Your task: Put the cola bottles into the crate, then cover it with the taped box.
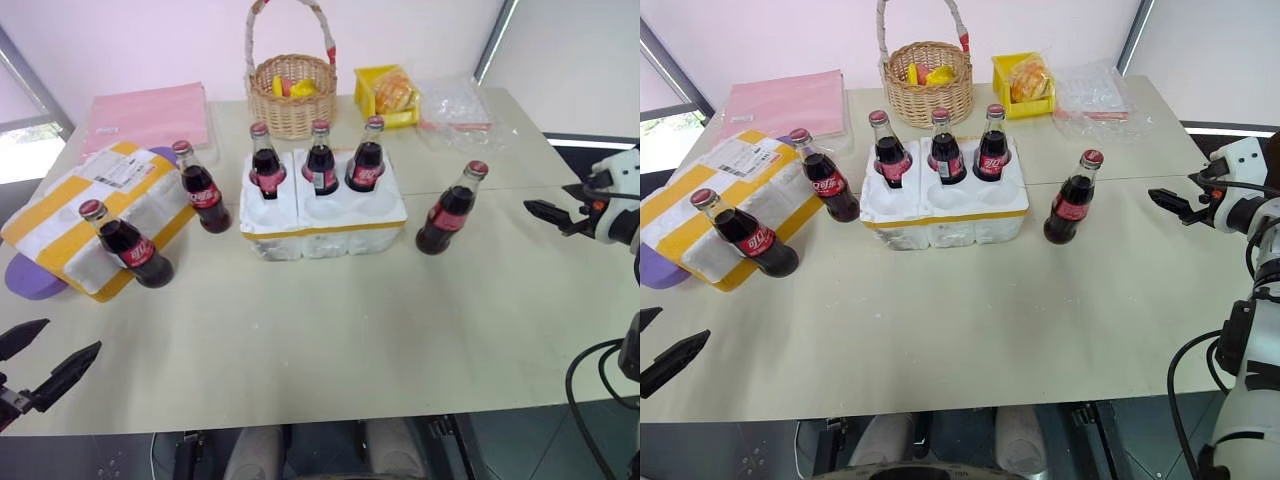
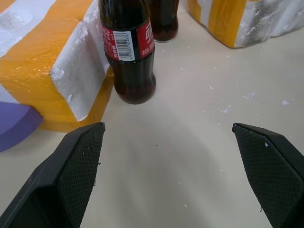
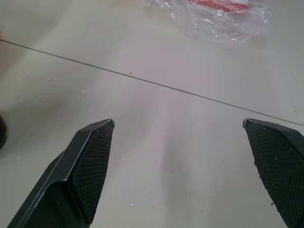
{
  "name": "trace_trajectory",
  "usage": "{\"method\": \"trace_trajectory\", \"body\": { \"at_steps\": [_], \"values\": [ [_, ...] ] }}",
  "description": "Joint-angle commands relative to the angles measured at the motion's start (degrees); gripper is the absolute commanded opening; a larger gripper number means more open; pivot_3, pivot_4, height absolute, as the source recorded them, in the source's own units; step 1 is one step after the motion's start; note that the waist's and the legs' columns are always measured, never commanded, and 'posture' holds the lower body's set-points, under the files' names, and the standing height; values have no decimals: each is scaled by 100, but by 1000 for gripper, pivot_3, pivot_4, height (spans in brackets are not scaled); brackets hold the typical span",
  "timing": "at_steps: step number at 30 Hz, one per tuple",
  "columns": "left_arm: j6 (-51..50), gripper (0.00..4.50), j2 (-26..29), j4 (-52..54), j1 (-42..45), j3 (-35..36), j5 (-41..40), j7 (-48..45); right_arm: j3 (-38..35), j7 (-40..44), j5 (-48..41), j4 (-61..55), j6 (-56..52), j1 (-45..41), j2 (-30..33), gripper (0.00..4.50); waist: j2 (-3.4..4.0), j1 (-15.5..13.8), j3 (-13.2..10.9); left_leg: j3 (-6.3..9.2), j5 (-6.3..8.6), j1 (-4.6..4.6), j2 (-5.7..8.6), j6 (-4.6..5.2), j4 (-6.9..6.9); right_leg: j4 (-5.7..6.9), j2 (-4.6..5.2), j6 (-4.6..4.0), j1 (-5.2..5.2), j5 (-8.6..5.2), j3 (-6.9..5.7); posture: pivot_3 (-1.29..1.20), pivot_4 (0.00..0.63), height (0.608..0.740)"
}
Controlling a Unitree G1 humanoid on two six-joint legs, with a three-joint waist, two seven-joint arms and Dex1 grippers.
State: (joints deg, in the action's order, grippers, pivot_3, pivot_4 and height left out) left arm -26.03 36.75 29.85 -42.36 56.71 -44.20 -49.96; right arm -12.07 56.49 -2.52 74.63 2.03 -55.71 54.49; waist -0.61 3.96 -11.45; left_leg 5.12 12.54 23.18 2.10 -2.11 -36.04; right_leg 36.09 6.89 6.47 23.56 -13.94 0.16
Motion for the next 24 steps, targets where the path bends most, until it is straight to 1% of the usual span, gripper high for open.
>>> {"method": "trace_trajectory", "body": {
  "at_steps": [1, 4, 10, 15, 18, 24],
  "values": [
    [205, 4500, -2, 36, -8, -82, 359, 81, -75, -8, -55, -111, 68, -156, 62, 4443, 0, -3, 0, 0, 0, 0, 0, 0, 0, 0, 0, 0, 0, 0, 0, 0, 150, 738],
    [10, 4500, 48, -90, 189, -56, 279, 306, -83, -15, -64, -114, 58, -166, 59, 4443, 0, -6, 0, 0, 0, -1, 0, 0, 0, 1, 0, 0, 0, 0, 0, 0, 150, 738],
    [-40, 4500, 78, -87, 242, -41, 260, 268, -88, 11, -76, -123, 57, -140, 55, 4443, 0, -5, 0, -2, 0, 0, 1, 0, 0, 0, 0, 0, 0, 0, 3, 0, 150, 738],
    [-228, 4500, 106, -143, 248, 10, -10, 159, -130, 103, -132, -122, -50, -112, 58, 4443, 0, 0, 0, -2, 0, -2, 0, 0, 0, 1, -1, 1, 0, 1, 3, 0, 150, 738],
    [-160, 4500, 134, -156, 320, 16, 55, 158, -184, 256, -208, -136, -164, -111, 90, 4443, 0, -3, 0, -2, 0, -2, 0, 0, 0, 0, -1, 1, -1, 0, 3, 0, 150, 738],
    [-354, 4500, 262, -52, 435, 131, -319, 43, -108, 218, -121, -167, -42, -125, 225, 4443, 0, -6, 0, -3, 0, -2, 1, 0, 0, 0, -1, 1, -1, 1, 4, 0, 150, 738]
  ]
}}
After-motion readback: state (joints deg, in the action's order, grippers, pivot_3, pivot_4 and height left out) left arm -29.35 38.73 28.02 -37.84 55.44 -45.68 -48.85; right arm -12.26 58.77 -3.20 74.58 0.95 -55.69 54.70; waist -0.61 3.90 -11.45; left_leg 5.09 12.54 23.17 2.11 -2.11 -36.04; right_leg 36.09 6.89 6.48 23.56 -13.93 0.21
